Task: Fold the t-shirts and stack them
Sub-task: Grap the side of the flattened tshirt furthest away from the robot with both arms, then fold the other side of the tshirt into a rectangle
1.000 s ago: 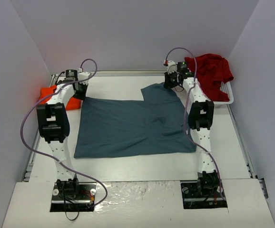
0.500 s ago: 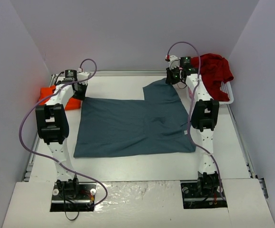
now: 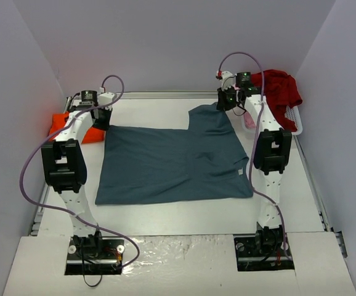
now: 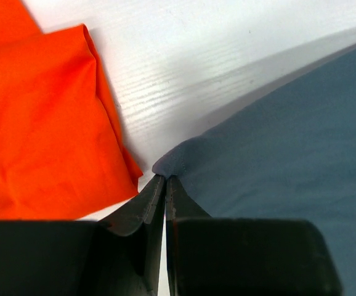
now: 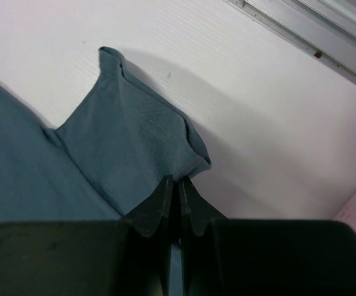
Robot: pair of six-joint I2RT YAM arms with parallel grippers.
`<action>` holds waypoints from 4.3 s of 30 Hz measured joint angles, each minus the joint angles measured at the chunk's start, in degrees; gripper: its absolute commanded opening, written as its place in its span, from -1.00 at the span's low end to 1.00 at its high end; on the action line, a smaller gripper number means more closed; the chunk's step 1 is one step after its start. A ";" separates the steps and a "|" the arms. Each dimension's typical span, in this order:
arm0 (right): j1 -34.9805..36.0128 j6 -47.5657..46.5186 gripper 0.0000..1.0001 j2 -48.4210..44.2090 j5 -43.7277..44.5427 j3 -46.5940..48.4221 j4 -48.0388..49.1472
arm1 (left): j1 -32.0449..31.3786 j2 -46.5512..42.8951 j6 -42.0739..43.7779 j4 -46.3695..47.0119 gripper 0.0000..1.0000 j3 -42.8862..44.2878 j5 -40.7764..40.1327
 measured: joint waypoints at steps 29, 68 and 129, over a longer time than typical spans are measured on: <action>-0.42 -3.67 -1.00 -23.58 -0.04 -19.80 -8.15 | 1.05 -15.02 3.39 1.92 -0.95 -16.50 4.35; -0.39 -7.02 -1.00 -42.34 -0.07 -36.02 -17.77 | 3.13 -30.95 10.51 5.35 -0.95 -33.75 6.14; 2.10 -12.63 -1.00 -38.80 -2.19 -50.05 -21.16 | 3.13 -24.68 19.10 8.68 -0.11 -41.70 1.05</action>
